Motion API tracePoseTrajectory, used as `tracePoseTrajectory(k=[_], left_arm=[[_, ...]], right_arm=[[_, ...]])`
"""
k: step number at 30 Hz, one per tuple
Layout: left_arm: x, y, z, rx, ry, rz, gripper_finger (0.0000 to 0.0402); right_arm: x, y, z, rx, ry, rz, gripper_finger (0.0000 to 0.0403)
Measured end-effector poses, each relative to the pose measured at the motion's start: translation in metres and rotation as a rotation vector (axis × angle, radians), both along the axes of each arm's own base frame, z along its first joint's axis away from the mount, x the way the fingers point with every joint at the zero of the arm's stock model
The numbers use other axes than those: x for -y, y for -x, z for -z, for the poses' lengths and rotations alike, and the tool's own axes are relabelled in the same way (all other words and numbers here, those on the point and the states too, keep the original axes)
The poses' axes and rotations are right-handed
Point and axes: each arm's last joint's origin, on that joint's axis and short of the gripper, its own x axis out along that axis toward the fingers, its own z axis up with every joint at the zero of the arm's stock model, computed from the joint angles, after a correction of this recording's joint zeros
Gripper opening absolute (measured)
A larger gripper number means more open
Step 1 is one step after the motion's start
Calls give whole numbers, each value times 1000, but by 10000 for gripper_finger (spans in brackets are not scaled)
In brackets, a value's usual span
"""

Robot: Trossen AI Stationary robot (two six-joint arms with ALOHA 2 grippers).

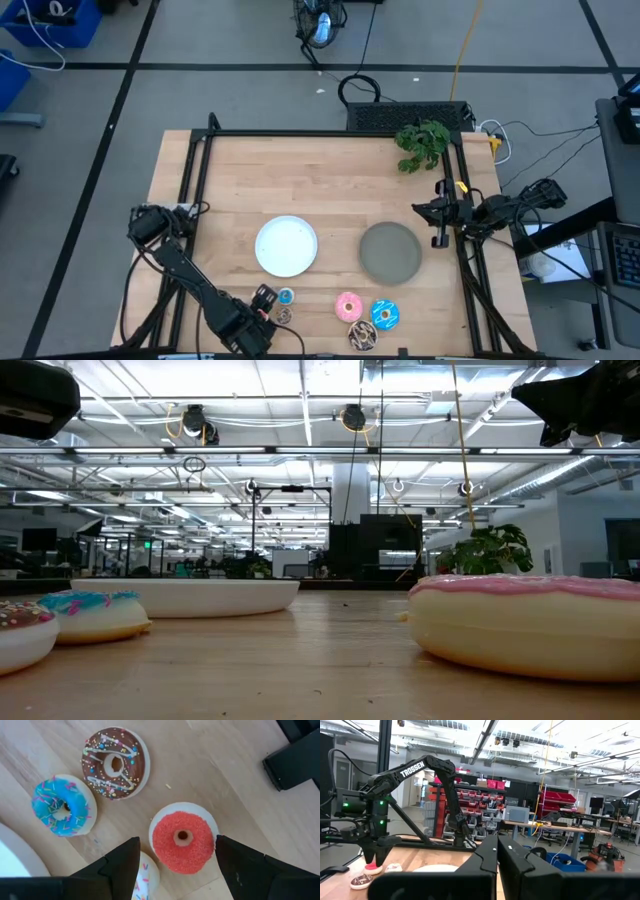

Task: Pick & Place donuts
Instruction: Put the small orange doughnut on the white plate

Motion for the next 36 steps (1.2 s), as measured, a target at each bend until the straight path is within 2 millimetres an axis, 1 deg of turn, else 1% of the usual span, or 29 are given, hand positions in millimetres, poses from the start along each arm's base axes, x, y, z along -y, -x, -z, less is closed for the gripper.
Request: tracePoseTrajectory(k=[7,18,30,33,36], left_arm=[[2,-1,0,-2,24,8,257],[4,-7,18,-33,19,64,257],[2,-10,20,-38,27,72,257],[3,-10,19,-28,34,85,248],[3,-11,19,-27,33,98,222]], right_arm=[[0,0,0,0,0,0,0],[0,0,0,0,2,1,0],[0,0,0,0,6,5,0],[0,0,0,0,9,7,0],[0,0,0,-1,20,10,0]])
